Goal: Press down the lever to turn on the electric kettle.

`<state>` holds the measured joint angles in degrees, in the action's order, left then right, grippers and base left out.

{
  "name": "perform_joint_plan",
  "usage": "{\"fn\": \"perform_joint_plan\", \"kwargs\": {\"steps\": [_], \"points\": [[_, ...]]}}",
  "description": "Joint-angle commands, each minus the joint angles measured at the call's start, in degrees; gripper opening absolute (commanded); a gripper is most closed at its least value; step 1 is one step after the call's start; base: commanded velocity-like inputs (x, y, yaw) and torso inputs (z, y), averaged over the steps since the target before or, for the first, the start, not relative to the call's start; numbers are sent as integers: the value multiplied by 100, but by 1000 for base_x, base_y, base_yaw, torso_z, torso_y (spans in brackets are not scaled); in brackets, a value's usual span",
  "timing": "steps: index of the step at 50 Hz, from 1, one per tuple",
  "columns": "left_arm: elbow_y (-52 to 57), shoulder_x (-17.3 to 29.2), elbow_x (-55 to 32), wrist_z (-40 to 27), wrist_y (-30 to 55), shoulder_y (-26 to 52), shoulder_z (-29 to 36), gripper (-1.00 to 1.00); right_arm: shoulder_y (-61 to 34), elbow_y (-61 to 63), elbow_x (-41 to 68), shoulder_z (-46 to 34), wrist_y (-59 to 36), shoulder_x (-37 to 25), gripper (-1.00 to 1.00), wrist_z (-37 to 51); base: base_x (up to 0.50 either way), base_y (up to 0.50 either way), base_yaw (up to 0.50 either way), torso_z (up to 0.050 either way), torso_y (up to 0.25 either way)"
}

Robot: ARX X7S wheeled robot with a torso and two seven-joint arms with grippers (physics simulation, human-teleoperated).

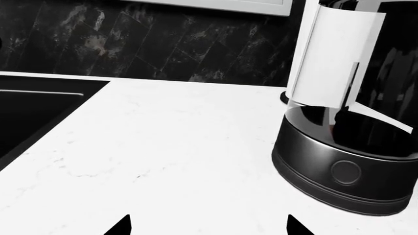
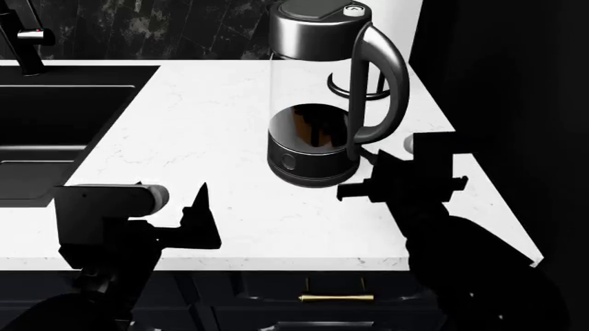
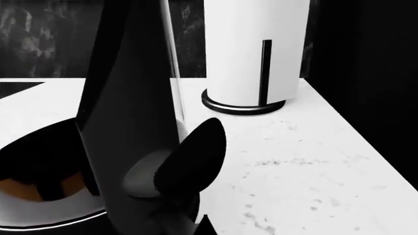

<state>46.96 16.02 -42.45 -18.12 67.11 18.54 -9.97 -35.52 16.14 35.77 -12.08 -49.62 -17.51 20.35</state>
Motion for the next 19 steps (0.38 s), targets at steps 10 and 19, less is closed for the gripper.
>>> {"fn": "perform_joint_plan", "kwargs": {"steps": [10, 19], "points": [[-60, 47, -49, -69, -55, 28, 51, 100, 17, -216, -70, -162, 75, -38, -100, -37, 0, 0, 0, 0, 0], [-32, 72, -94, -97, -77, -18, 37, 100, 44, -215, -58, -175, 90, -50, -100, -24, 0, 0, 0, 0, 0]]}}
